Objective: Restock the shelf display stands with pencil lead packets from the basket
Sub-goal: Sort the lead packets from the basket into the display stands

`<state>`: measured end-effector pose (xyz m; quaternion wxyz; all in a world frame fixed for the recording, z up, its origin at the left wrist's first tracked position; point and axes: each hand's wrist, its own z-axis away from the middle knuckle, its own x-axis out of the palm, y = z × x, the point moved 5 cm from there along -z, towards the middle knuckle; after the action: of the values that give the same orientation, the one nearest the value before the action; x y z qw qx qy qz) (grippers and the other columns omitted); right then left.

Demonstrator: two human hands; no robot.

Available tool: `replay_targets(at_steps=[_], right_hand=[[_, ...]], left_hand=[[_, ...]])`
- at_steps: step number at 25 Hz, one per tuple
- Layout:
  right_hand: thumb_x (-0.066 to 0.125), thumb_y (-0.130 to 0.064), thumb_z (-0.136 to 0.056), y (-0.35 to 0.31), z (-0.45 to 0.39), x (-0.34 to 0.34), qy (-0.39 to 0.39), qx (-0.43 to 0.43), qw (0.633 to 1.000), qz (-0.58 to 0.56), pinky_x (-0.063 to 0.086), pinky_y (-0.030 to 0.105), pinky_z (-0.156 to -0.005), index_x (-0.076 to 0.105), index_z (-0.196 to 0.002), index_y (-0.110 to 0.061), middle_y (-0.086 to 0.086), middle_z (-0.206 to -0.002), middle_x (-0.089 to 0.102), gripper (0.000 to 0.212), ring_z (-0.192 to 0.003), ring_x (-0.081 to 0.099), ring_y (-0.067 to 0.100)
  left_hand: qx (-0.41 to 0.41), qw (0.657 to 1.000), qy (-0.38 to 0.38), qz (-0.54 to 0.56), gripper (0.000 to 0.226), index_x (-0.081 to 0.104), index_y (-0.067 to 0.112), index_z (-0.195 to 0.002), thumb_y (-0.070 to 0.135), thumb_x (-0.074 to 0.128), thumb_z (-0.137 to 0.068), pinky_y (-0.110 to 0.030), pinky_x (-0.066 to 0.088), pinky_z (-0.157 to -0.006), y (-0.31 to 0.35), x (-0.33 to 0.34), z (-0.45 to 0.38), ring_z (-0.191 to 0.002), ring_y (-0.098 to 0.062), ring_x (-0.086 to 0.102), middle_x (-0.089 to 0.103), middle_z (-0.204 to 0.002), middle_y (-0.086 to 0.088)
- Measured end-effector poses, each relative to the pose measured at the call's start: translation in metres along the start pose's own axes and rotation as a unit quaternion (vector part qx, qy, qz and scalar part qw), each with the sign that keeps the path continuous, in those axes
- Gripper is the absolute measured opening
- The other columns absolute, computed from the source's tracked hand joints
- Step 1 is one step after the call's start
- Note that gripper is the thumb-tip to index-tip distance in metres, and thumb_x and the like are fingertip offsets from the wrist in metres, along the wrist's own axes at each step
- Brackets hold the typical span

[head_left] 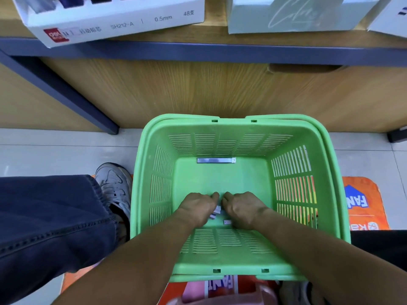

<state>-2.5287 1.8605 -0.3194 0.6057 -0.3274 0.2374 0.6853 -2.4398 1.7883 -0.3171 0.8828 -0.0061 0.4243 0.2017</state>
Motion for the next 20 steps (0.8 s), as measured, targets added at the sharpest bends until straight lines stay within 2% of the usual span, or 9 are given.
replay_targets(at_steps=[2,4,7,9,11,13,15,17,20], right_hand=[[0.049,-0.018,-0.100,-0.002,0.000,-0.002,0.001,-0.002,1.000,0.001,0.042,0.037,-0.063,0.053,-0.120,-0.009,0.013,-0.114,0.057,0.022,-0.090,0.065,0.030],[0.046,-0.008,-0.099,0.003,-0.002,-0.007,0.004,0.004,1.000,0.009,0.042,0.037,-0.063,0.056,-0.117,-0.010,0.013,-0.112,0.058,0.021,-0.091,0.066,0.030],[0.048,-0.005,-0.098,0.008,-0.003,-0.013,0.013,0.029,0.999,0.016,0.040,0.037,-0.062,0.055,-0.121,-0.007,0.015,-0.113,0.056,0.024,-0.093,0.065,0.031],[0.047,-0.002,-0.099,0.006,-0.003,-0.010,-0.004,0.039,0.999,0.025,0.040,0.038,-0.061,0.053,-0.125,-0.004,0.016,-0.114,0.054,0.027,-0.094,0.065,0.031],[0.047,0.001,-0.098,0.003,-0.005,-0.008,-0.019,0.036,0.999,0.036,0.040,0.037,-0.061,0.052,-0.125,-0.003,0.016,-0.113,0.055,0.028,-0.093,0.066,0.030],[0.050,0.001,-0.097,0.002,-0.007,-0.008,-0.025,0.038,0.999,0.027,0.042,0.037,-0.062,0.052,-0.127,-0.003,0.016,-0.116,0.056,0.031,-0.094,0.067,0.031],[0.050,-0.001,-0.098,0.002,-0.010,-0.009,-0.033,0.039,0.999,0.011,0.044,0.038,-0.067,0.049,-0.130,-0.003,0.018,-0.121,0.056,0.032,-0.100,0.066,0.033],[0.052,-0.012,-0.102,0.000,-0.014,-0.009,-0.036,0.044,0.998,-0.021,0.045,0.037,-0.071,0.048,-0.130,-0.004,0.018,-0.123,0.058,0.029,-0.105,0.065,0.033],[0.065,-0.025,-0.097,0.001,-0.017,-0.008,-0.033,0.061,0.995,-0.074,0.050,0.036,-0.076,0.054,-0.126,-0.007,0.014,-0.121,0.063,0.036,-0.106,0.066,0.032]], left_hand=[[-0.006,1.000,0.000,-0.010,0.039,0.045,0.008,-0.123,0.011,0.065,-0.090,-0.036,0.043,-0.073,0.000,0.005,-0.002,-0.098,-0.035,0.067,0.070,-0.111,-0.012],[-0.018,1.000,0.000,-0.011,0.032,0.051,0.009,-0.120,0.013,0.064,-0.091,-0.033,0.045,-0.078,-0.003,0.002,-0.005,-0.100,-0.032,0.067,0.070,-0.112,-0.010],[-0.058,0.998,0.005,0.007,0.027,0.056,0.013,-0.120,0.016,0.061,-0.093,-0.027,0.047,-0.082,-0.016,0.006,-0.014,-0.105,-0.025,0.067,0.070,-0.116,-0.001],[-0.073,0.997,-0.015,0.029,0.027,0.060,0.018,-0.121,0.017,0.060,-0.094,-0.029,0.051,-0.090,-0.020,0.013,-0.017,-0.108,-0.016,0.067,0.069,-0.121,0.007],[-0.066,0.997,-0.025,0.027,0.028,0.064,0.021,-0.121,0.017,0.062,-0.094,-0.031,0.053,-0.091,-0.017,0.016,-0.018,-0.106,-0.013,0.068,0.069,-0.119,0.010],[-0.061,0.997,-0.031,0.044,0.026,0.066,0.024,-0.120,0.019,0.063,-0.095,-0.028,0.051,-0.093,-0.012,0.016,-0.019,-0.107,-0.013,0.067,0.070,-0.117,0.010],[-0.062,0.997,-0.023,0.032,0.025,0.066,0.022,-0.119,0.016,0.060,-0.096,-0.029,0.050,-0.091,-0.009,0.011,-0.021,-0.107,-0.019,0.065,0.068,-0.119,0.001],[-0.065,0.998,-0.013,0.009,0.027,0.063,0.015,-0.121,0.009,0.056,-0.096,-0.034,0.049,-0.089,-0.005,0.005,-0.022,-0.107,-0.025,0.063,0.063,-0.120,-0.009],[-0.076,0.994,-0.030,0.075,0.023,0.064,0.013,-0.118,0.013,0.054,-0.097,-0.031,0.044,-0.084,-0.001,0.001,-0.020,-0.109,-0.029,0.063,0.065,-0.119,-0.011]])
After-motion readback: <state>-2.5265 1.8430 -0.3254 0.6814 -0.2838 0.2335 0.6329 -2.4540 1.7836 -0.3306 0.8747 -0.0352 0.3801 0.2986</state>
